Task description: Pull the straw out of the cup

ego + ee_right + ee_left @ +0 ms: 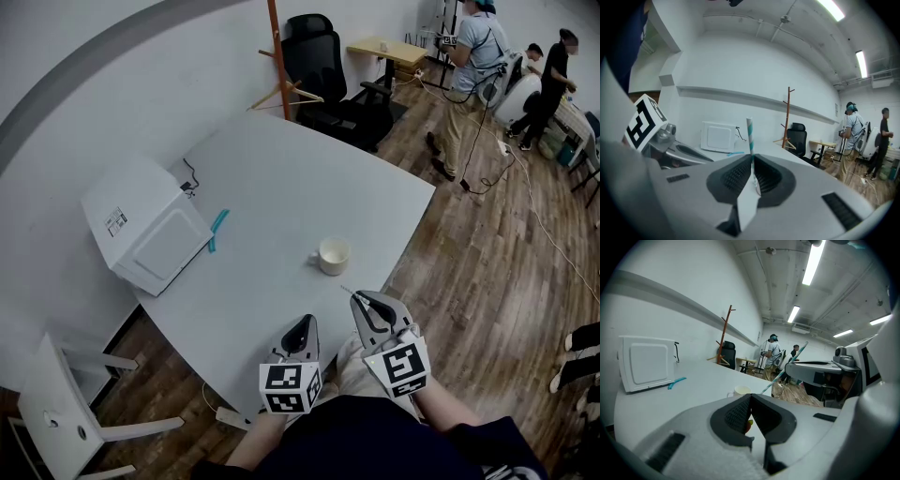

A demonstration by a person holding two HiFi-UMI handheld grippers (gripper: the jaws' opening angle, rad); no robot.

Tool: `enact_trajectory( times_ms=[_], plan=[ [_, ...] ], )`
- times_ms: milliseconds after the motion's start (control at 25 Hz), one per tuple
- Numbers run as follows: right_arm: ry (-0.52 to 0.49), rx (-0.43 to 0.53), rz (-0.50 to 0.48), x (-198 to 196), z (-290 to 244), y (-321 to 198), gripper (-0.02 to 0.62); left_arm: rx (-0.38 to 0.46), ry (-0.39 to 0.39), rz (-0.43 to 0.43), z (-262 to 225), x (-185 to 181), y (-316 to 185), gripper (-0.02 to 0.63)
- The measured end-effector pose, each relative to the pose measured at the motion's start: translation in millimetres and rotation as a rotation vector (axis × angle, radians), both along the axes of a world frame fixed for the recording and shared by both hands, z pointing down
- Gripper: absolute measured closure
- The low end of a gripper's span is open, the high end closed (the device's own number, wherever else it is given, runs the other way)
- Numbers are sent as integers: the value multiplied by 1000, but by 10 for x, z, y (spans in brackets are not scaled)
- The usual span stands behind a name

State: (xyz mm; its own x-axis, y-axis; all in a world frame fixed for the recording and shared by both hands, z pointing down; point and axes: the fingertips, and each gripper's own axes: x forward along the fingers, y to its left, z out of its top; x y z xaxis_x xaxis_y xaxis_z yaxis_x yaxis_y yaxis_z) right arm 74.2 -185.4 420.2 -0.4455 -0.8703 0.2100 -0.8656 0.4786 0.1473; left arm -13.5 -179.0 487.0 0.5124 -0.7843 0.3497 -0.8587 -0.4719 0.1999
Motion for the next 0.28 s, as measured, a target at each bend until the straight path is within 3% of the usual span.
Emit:
enact_trajectory(
  times_ms=[280],
  plan=[
    [0,-8,-3,-19,3,-3,554,-5,2,6,8,16,-2,591]
  ],
)
